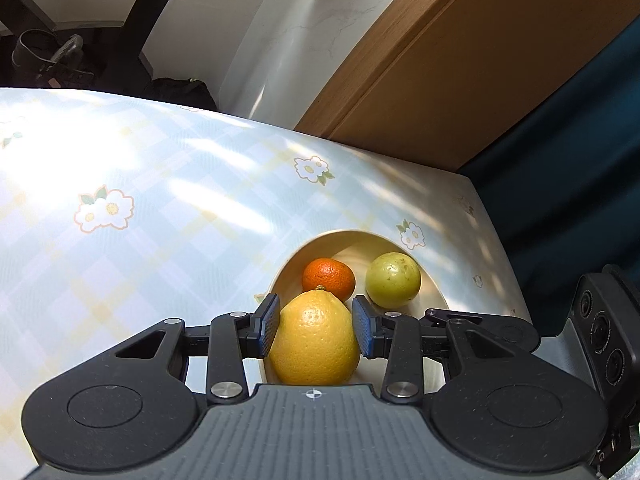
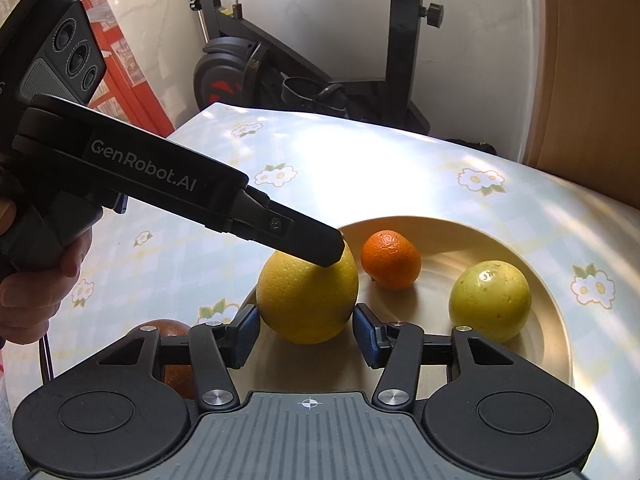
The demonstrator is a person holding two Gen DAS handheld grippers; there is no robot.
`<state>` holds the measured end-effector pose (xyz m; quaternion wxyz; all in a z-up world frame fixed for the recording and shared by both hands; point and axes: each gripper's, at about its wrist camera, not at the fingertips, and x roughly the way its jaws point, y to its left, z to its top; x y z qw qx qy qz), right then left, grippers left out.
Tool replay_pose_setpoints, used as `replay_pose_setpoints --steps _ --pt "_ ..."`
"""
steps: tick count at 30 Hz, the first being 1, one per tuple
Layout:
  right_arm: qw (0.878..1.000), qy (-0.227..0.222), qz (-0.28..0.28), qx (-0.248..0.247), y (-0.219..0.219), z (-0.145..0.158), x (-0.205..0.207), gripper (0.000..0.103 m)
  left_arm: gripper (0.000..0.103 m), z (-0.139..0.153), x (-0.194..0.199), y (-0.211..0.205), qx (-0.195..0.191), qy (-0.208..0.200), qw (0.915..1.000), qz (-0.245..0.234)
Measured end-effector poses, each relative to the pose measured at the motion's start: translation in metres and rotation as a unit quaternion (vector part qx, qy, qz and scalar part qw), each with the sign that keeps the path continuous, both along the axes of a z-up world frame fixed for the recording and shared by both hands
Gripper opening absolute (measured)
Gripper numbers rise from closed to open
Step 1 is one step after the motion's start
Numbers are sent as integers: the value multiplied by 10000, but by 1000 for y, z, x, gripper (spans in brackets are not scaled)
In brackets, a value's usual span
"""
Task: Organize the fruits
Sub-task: 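Lift the grapefruit with the left tool and lower it onto the beige plate, then open the left tool and withdraw it from the plate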
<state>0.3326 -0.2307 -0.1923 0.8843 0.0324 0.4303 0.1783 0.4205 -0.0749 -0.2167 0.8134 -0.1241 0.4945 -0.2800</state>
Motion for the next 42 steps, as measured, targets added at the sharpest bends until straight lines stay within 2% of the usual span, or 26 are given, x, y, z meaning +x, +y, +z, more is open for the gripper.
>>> replay_pose_setpoints --steps 8,12,17,25,33,36,38,40,42 --pt "9991 -222 -367 -61 -10 1 8 47 41 1 6 16 -214 43 9992 322" --pt "9965 -394 -692 -243 -15 0 10 47 41 6 -3 19 -122 -54 9993 349" --pt "9950 -451 -800 -397 -15 3 6 49 41 17 -17 19 0 -235 9990 369" --pt "9915 -756 -992 -368 -24 25 -30 48 41 36 -53 27 177 -535 9965 615" --pt "9907 -974 -900 -296 -22 42 -87 45 41 52 -97 38 646 -849 9922 650" --pt "9899 -1060 -915 -202 -16 45 -108 44 41 59 -117 44 797 -1056 9887 701" --pt "9890 -1171 -880 -193 -12 46 -123 44 41 64 -136 44 1272 -1384 9783 866" --pt "9868 -1340 -841 -335 -4 46 -139 44 41 66 -150 44 1779 -1683 9632 1111" --pt "9854 -1428 -903 -234 -2 44 -153 44 41 67 -160 47 1814 -1727 9607 1196"
